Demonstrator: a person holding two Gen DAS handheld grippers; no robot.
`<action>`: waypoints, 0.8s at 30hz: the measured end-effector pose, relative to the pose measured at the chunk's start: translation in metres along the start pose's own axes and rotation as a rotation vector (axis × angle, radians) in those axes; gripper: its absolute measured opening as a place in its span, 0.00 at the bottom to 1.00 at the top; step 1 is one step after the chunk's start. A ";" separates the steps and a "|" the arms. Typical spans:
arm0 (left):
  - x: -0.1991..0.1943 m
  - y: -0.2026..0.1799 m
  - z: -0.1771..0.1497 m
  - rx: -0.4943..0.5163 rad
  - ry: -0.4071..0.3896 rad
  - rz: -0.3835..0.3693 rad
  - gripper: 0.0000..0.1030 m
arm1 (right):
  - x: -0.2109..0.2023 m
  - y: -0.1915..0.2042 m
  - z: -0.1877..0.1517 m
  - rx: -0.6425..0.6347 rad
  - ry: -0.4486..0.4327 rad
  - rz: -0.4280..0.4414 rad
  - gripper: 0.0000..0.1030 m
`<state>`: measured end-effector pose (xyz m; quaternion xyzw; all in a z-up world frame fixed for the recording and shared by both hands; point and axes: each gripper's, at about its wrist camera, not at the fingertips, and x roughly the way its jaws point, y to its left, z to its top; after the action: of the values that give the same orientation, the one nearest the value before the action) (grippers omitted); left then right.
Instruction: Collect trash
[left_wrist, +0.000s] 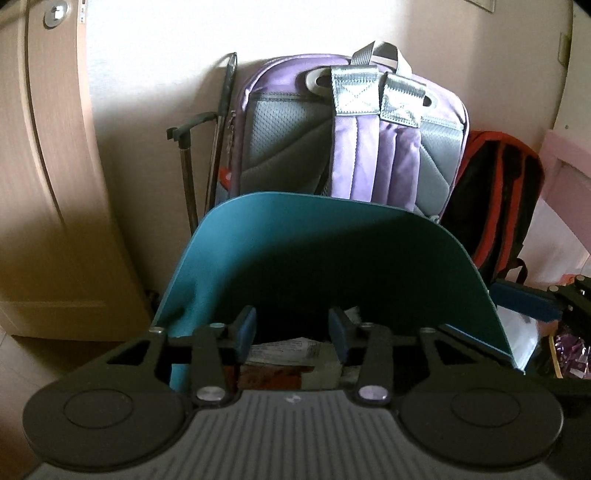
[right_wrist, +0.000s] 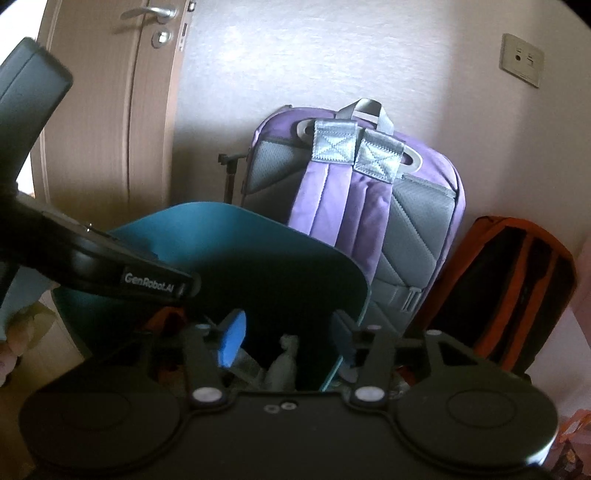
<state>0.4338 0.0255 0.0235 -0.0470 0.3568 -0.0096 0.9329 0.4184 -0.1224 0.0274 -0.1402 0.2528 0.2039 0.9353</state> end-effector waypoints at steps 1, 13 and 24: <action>-0.002 0.000 0.000 0.002 -0.003 -0.002 0.45 | -0.002 -0.001 0.000 0.008 -0.005 0.003 0.53; -0.059 0.001 -0.014 0.007 -0.049 -0.002 0.66 | -0.051 0.001 0.001 0.087 -0.044 0.038 0.57; -0.124 0.010 -0.044 0.003 -0.082 -0.012 0.74 | -0.109 0.016 -0.003 0.120 -0.102 0.113 0.61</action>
<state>0.3120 0.0386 0.0721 -0.0480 0.3178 -0.0141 0.9468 0.3241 -0.1430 0.0797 -0.0587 0.2242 0.2477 0.9407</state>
